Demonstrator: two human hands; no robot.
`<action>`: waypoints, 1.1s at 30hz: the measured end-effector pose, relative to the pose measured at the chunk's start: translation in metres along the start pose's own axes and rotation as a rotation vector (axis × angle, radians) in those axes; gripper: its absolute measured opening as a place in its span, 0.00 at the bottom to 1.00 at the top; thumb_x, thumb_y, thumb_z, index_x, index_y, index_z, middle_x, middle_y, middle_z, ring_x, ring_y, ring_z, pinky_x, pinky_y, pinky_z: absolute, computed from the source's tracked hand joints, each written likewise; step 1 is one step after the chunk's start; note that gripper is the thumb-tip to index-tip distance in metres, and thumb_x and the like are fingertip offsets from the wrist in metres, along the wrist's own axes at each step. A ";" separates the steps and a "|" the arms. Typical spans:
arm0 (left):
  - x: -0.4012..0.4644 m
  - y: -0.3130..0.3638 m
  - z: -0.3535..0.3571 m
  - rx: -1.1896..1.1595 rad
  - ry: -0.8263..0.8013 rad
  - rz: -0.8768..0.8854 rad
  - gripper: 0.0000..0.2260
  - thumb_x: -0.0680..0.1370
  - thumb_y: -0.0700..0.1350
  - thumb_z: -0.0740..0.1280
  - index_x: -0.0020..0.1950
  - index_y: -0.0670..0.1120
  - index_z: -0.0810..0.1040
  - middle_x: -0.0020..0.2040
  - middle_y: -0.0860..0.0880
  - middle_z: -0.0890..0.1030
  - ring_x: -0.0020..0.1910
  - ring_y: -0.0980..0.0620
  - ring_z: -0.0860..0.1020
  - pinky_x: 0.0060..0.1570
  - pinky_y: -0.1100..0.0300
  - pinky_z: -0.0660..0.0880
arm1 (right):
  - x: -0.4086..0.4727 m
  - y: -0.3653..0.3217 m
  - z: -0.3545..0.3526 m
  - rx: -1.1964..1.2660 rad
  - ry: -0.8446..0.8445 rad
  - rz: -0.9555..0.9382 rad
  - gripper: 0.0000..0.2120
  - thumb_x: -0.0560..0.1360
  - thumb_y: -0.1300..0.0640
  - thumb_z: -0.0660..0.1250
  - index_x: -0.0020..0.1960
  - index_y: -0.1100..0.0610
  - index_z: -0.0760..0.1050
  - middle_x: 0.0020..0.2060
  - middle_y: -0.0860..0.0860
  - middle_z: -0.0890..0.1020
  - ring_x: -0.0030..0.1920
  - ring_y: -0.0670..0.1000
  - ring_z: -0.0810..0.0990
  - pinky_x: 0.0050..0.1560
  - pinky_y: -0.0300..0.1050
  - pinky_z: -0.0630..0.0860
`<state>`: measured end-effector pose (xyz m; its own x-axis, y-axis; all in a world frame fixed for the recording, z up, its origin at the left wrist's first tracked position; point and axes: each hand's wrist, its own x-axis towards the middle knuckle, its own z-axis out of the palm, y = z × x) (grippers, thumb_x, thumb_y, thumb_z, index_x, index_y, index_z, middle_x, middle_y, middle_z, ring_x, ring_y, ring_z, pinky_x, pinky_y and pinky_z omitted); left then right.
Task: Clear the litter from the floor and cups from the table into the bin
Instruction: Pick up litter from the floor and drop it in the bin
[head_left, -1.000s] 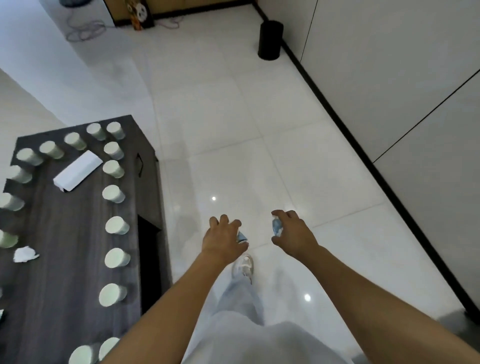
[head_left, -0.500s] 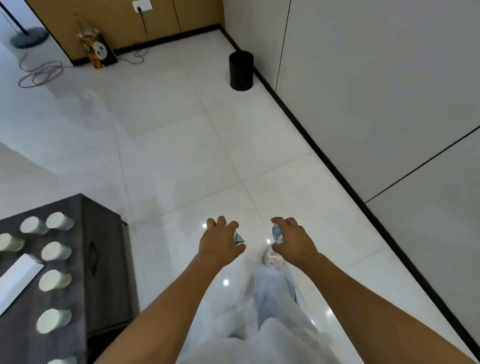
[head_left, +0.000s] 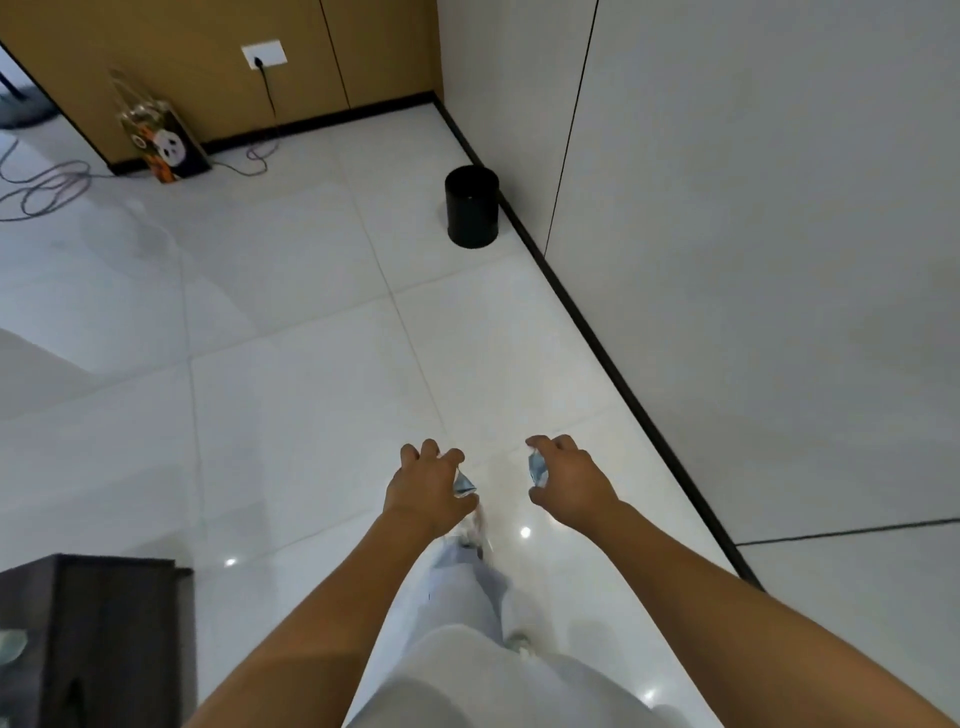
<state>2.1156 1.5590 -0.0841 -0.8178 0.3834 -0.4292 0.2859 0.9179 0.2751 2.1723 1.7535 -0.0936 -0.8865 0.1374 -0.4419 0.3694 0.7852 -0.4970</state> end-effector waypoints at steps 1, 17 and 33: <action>0.023 -0.003 -0.010 0.005 -0.007 -0.001 0.26 0.74 0.58 0.66 0.69 0.52 0.67 0.63 0.48 0.68 0.65 0.46 0.63 0.53 0.54 0.74 | 0.026 -0.004 -0.010 -0.007 -0.004 -0.007 0.30 0.72 0.59 0.68 0.72 0.50 0.65 0.62 0.53 0.70 0.59 0.56 0.74 0.57 0.47 0.76; 0.372 -0.021 -0.212 -0.019 0.009 0.020 0.26 0.74 0.57 0.66 0.70 0.51 0.67 0.64 0.48 0.68 0.65 0.46 0.63 0.56 0.54 0.74 | 0.373 -0.075 -0.190 0.038 0.018 0.022 0.29 0.72 0.61 0.69 0.71 0.51 0.66 0.59 0.53 0.71 0.57 0.54 0.76 0.58 0.48 0.75; 0.719 -0.003 -0.371 -0.024 0.043 -0.075 0.26 0.73 0.57 0.68 0.68 0.51 0.69 0.62 0.46 0.70 0.63 0.44 0.65 0.54 0.52 0.74 | 0.722 -0.100 -0.360 0.044 -0.007 0.028 0.31 0.73 0.58 0.70 0.73 0.52 0.64 0.66 0.55 0.69 0.65 0.58 0.71 0.63 0.48 0.72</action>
<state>1.3411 1.7936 -0.0743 -0.8573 0.3087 -0.4120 0.2116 0.9409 0.2646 1.3945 1.9914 -0.0940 -0.8738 0.1550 -0.4610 0.4063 0.7536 -0.5167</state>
